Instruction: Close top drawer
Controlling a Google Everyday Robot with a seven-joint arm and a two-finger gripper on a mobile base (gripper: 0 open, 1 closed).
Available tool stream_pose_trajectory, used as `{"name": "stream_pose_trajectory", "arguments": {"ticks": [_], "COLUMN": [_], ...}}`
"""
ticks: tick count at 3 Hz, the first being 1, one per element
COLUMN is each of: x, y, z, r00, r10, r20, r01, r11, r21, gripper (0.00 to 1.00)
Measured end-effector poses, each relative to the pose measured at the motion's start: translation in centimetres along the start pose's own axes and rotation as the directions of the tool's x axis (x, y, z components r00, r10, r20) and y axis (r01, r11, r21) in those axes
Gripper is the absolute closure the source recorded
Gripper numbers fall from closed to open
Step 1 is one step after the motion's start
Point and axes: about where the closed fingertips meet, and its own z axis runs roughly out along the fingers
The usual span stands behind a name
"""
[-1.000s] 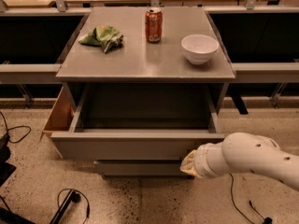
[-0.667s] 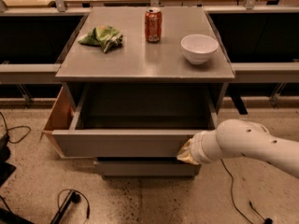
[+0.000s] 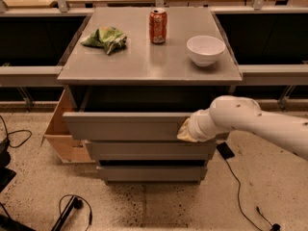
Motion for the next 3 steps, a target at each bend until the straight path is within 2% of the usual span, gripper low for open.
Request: {"name": "stream_pose_trajectory", "arguments": {"ticks": [1,2,3], "x": [-0.8,-1.9,-3.1], "y": [-1.9,-4.8,-6.9], "z": [0.3,0.9,0.1], "r00": [1.000,0.999,0.999], "r10": [-0.015,-0.031,-0.035], "r20": [0.006,0.014,0.031], "r01": [0.015,0.030,0.033], "r11": [0.9998,0.9989,0.9968], "r21": [0.015,0.034,0.072], "gripper": [1.00,1.00,0.81]}}
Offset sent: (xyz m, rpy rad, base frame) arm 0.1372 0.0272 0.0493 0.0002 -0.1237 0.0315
